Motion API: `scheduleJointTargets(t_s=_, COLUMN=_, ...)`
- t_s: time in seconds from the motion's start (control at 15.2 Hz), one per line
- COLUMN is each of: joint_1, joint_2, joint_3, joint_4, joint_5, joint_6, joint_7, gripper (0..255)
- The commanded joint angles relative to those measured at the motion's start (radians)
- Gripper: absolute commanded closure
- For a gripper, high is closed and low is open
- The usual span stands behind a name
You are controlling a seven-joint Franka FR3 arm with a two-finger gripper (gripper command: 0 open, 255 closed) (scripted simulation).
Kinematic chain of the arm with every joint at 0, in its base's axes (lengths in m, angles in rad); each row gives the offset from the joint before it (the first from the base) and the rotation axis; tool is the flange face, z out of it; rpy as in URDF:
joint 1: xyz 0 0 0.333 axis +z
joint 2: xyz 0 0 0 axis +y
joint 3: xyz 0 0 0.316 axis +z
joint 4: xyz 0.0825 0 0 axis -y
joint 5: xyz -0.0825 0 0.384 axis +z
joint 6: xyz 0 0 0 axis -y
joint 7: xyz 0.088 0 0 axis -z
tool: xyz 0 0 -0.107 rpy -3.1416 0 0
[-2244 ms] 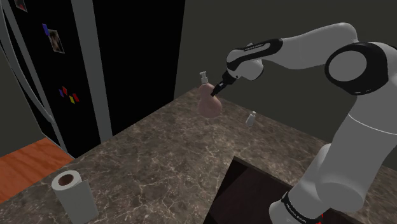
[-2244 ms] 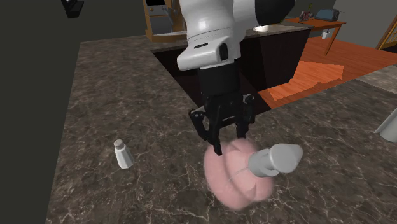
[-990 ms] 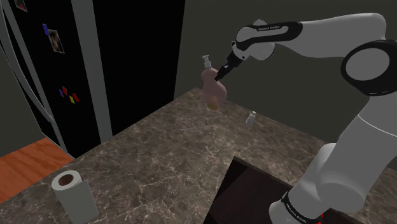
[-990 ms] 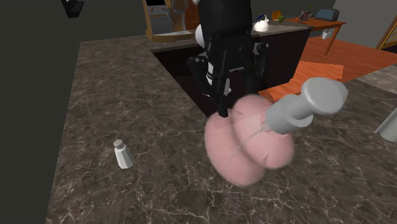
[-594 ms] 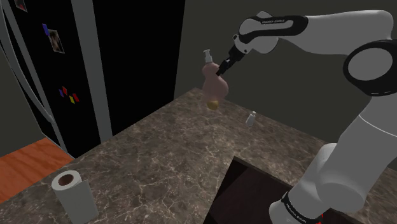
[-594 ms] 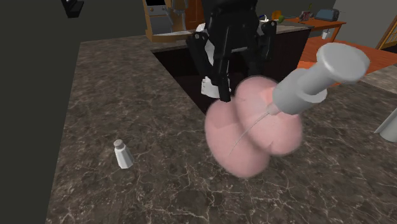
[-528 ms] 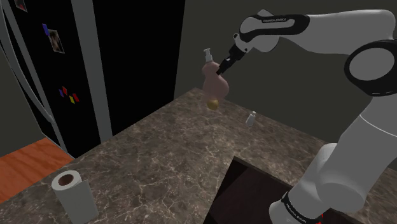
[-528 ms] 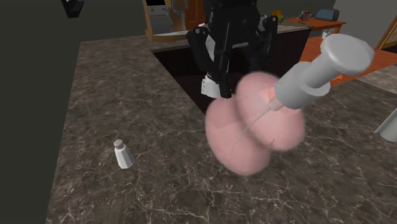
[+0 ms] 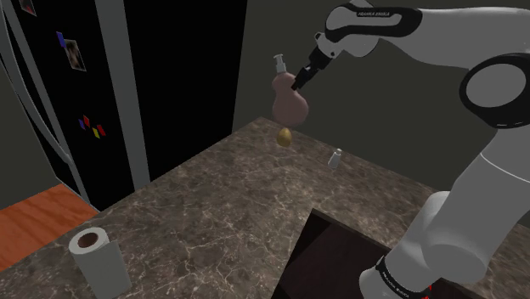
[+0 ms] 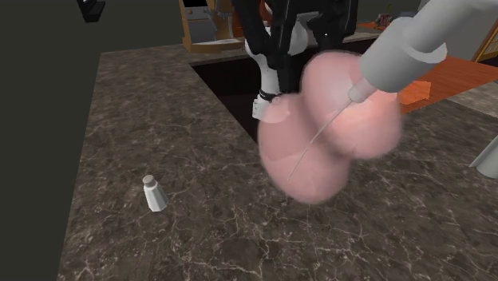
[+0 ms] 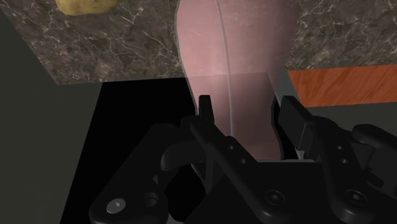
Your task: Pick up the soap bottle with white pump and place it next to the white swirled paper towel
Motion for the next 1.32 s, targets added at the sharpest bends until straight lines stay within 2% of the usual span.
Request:
scheduleJointTargets(t_s=0.0, joint_1=-0.002, joint_2=0.002, joint_3=-0.002, joint_4=0.031, joint_5=-0.002, joint_6=-0.028, joint_7=0.005, gripper=255)
scheduleJointTargets(t_s=1.19, joint_1=-0.027, joint_2=0.072, joint_3=-0.019, joint_4=0.353, joint_5=0.017, joint_6=-0.287, joint_7=0.047, gripper=255)
scheduleJointTargets(t_s=1.25, joint_1=-0.007, joint_2=0.043, joint_3=-0.006, joint_4=0.319, joint_5=-0.006, joint_6=-0.271, joint_7=0.074, gripper=255)
